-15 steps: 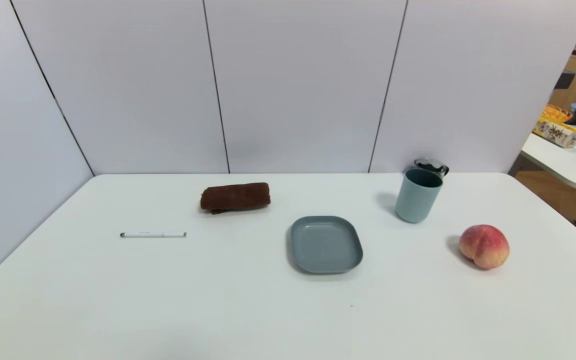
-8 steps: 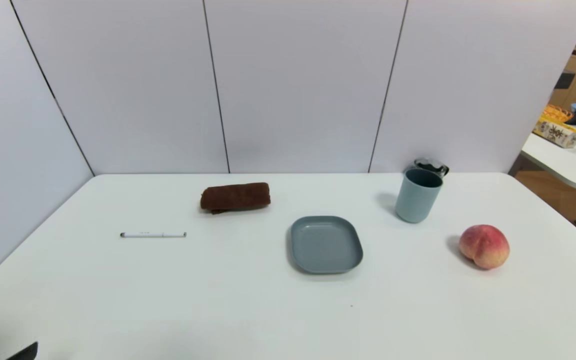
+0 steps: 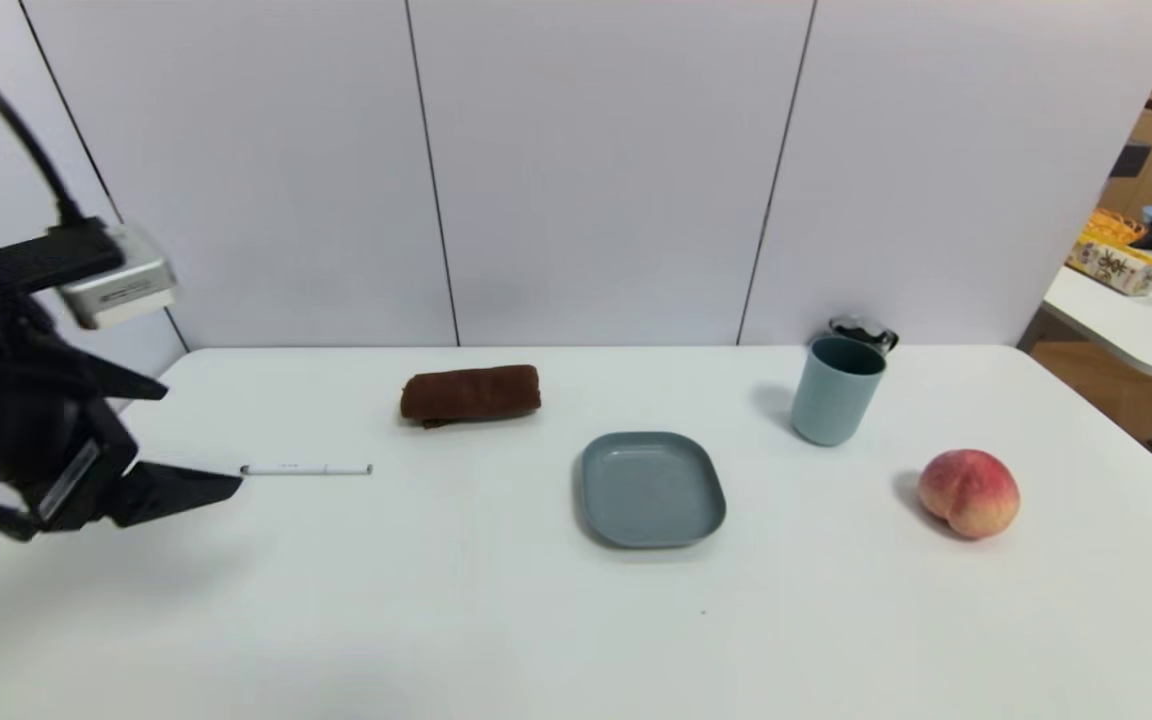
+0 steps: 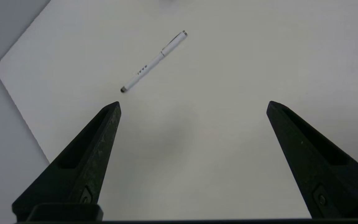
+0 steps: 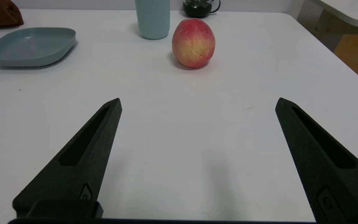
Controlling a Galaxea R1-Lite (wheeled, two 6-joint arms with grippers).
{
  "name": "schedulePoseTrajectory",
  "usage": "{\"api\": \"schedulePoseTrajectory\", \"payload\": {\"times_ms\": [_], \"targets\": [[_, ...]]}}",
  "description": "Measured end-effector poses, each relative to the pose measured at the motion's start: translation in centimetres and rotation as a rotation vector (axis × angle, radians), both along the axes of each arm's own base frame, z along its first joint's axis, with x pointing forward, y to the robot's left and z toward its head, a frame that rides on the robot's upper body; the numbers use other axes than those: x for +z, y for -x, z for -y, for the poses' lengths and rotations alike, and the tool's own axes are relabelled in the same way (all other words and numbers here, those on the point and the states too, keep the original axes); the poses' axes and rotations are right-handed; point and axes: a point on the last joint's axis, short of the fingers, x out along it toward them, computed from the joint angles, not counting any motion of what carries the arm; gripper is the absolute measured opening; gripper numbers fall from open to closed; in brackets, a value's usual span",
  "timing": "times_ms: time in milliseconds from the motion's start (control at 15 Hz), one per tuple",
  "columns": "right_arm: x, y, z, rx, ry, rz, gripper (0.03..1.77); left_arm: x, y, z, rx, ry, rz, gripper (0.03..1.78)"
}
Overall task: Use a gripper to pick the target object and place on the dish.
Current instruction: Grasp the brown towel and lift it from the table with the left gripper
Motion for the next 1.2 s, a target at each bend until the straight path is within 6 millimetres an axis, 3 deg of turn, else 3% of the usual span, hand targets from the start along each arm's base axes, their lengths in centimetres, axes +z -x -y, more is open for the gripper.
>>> {"api": "schedulePoseTrajectory", "payload": {"times_ms": [333, 467, 800, 1200], "targets": [[0.0, 0.0, 0.0, 0.000, 0.000, 0.000, 1.71, -0.1, -10.0, 3.0, -0.190, -0.064, -0.089, 1.69], [0.0, 0.0, 0.0, -0.001, 0.000, 0.000, 1.71, -0.8, -12.7, 3.9, -0.227, -0.052, -0.098, 1.69], [0.0, 0.0, 0.0, 0.000, 0.000, 0.000, 1.71, -2.6, -16.7, 5.2, -0.303, -0.070, -0.100, 1.69], [0.0, 0.0, 0.0, 0.000, 0.000, 0.000, 1.71, -5.8, -20.6, 6.9, -0.543, 0.019, -0.080, 1.69]]}}
